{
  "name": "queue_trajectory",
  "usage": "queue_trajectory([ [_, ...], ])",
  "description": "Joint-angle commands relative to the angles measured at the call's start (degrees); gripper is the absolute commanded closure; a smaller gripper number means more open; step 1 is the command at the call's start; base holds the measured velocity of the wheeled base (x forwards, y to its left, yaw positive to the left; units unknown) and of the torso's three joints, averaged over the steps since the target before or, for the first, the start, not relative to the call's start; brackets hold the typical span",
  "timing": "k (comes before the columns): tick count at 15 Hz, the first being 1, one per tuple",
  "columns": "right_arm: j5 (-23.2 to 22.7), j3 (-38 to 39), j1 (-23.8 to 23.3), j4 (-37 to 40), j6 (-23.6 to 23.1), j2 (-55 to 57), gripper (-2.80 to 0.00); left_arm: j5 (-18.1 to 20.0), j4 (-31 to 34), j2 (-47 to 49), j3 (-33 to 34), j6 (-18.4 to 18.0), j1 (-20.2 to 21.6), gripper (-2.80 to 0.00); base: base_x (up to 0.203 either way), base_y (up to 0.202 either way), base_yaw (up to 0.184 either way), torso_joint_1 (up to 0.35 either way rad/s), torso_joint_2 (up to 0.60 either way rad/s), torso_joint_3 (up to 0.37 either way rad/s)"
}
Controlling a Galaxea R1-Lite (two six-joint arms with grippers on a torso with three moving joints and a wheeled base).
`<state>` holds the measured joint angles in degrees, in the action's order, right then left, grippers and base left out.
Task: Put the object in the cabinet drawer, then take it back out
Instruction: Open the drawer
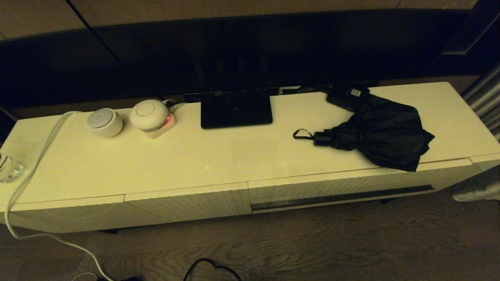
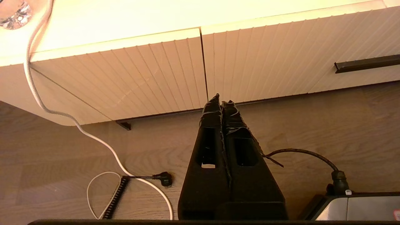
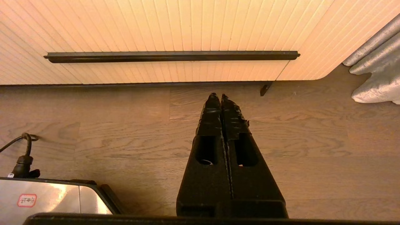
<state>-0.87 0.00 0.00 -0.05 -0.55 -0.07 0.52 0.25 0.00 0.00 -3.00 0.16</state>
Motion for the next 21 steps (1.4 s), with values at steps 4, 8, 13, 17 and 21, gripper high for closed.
queue_trajectory([
  [4,-0.09,0.0,0.0,-0.04,-0.07,0.07,0.0,0.0,0.01,0.0,0.18,-0.08,0.02,0.0,0.0,0.0,0.0,0.0,0.0,0.0],
  [8,-0.04,0.03,0.0,-0.07,-0.11,-0.01,0.0,0.0,0.01,0.0,0.18,-0.05,0.02,0.0,0.0,0.0,0.0,0.0,0.0,0.0],
  [13,0.47,-0.41,0.0,0.22,-0.02,-0.01,0.0,0.0,0.01,0.0,0.18,0.01,0.02,0.0,0.0,0.0,0.0,0.0,0.0,0.0],
  [17,1.29,-18.07,0.09,8.29,-0.25,3.32,0.0,0.0,0.01,0.0,0.18,-0.07,0.02,0.0,0.0,0.0,0.0,0.0,0.0,0.0],
  [21,-0.53,-41.82,-0.01,15.24,-2.75,21.04,0.0,0.0,0.01,0.0,0.18,0.0,0.02,0.0,0.0,0.0,0.0,0.0,0.0,0.0],
])
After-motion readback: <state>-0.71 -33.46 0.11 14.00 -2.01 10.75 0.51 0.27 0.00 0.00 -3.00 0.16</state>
